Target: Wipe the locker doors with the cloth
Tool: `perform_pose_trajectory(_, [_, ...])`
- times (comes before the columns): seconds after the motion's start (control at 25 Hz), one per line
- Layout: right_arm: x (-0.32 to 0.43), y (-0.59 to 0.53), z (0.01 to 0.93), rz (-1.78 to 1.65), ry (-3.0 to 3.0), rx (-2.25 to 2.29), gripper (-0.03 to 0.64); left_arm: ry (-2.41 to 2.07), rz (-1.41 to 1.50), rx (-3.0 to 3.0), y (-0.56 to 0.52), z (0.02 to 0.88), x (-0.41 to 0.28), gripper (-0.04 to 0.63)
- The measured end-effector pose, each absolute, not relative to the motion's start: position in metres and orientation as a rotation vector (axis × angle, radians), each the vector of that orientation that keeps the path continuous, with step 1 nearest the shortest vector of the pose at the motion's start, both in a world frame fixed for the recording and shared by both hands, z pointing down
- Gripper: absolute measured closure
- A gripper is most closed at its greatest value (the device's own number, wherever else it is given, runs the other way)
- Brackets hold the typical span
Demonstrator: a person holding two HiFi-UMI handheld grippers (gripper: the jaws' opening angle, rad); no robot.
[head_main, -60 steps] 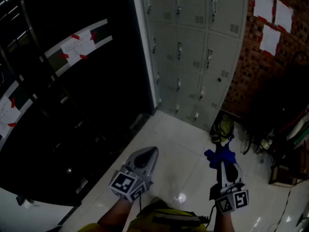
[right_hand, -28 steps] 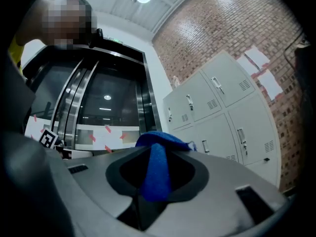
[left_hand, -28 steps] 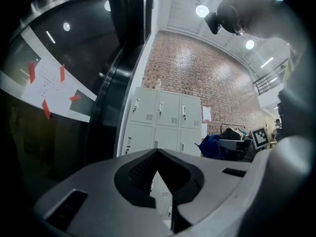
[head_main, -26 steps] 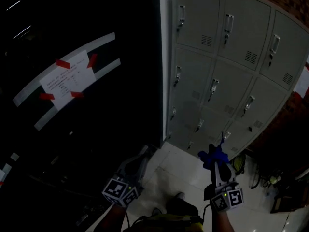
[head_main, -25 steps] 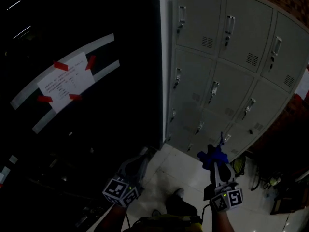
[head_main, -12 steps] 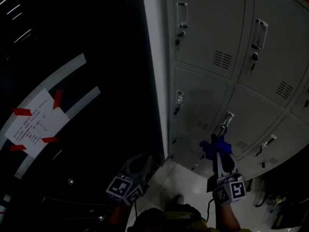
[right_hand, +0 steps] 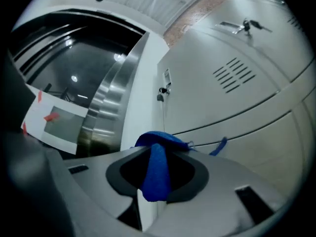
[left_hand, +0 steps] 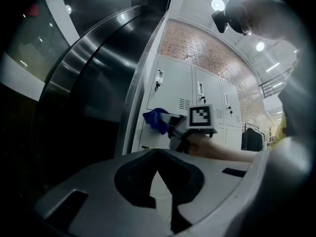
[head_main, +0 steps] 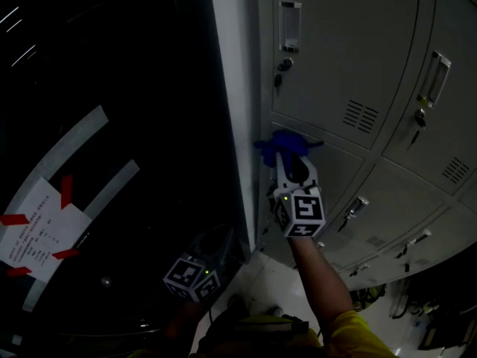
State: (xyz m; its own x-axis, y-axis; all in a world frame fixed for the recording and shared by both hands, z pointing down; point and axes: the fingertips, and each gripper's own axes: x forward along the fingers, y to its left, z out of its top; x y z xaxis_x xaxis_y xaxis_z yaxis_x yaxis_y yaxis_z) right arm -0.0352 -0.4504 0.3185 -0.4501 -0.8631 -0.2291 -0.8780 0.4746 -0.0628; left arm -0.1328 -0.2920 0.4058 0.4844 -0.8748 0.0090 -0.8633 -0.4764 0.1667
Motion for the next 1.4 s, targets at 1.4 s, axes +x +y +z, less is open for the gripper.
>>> perform_pose_trajectory(1.4, [-0.027, -0.498, 0.412, 0.082, 2.363, -1.827, 0.520, -1.486, -0.082, 2.565, -0.329, 0.424, -0.165, 0.595])
